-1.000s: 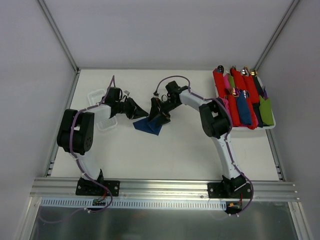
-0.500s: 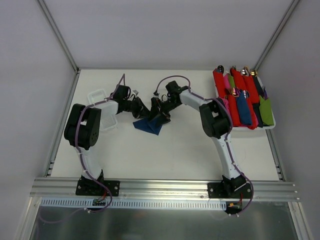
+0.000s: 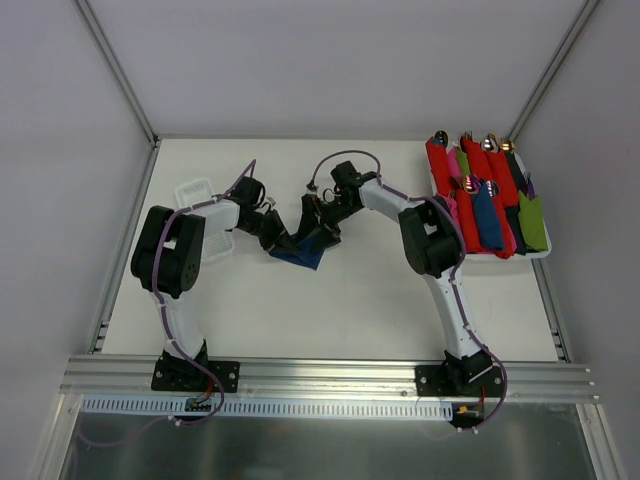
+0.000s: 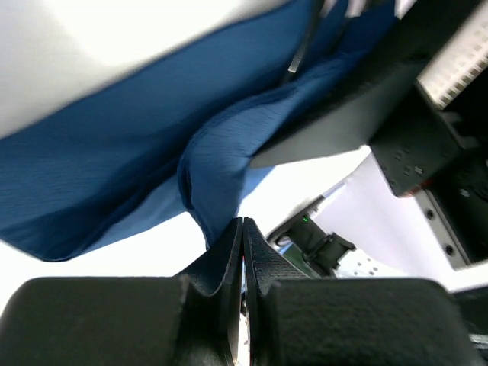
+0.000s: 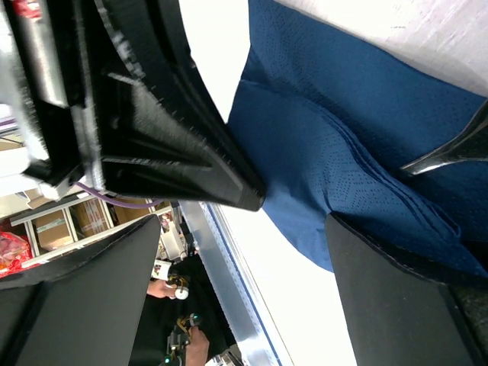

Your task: Place the utensils on the paper napkin and roll it up

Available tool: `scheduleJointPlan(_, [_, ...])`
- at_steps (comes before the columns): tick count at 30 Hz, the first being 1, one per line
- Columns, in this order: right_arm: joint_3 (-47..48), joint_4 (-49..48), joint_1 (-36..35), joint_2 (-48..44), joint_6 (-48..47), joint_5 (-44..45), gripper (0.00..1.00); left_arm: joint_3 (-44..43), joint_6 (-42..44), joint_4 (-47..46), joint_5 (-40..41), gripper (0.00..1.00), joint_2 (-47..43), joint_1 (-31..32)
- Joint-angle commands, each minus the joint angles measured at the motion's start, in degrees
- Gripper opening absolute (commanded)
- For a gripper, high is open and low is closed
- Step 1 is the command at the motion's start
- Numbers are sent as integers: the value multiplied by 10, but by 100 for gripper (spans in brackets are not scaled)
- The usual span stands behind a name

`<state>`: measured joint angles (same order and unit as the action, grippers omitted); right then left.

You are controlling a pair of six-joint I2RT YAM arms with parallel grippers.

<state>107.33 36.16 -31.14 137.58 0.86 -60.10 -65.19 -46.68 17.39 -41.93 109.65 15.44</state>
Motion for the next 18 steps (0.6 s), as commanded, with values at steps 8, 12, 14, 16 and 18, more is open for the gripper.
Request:
scheduleJointPlan(8, [-13,-55,10,-102,18,37,82,2,38,46,55,0,30,-4])
scheduleJointPlan(12, [-19,-101,16,-124,59,105,66,1,40,47,62,0,43,-4])
scheduleJointPlan(14, [-19,-109,13,-129,75,139,58,2,40,47,65,0,45,-4])
scheduleJointPlan(16, [-19,-116,9,-128,82,174,51,5,39,47,67,0,48,-4])
scheduleJointPlan(18, [-15,-116,0,-122,85,196,43,11,39,46,70,0,48,-4])
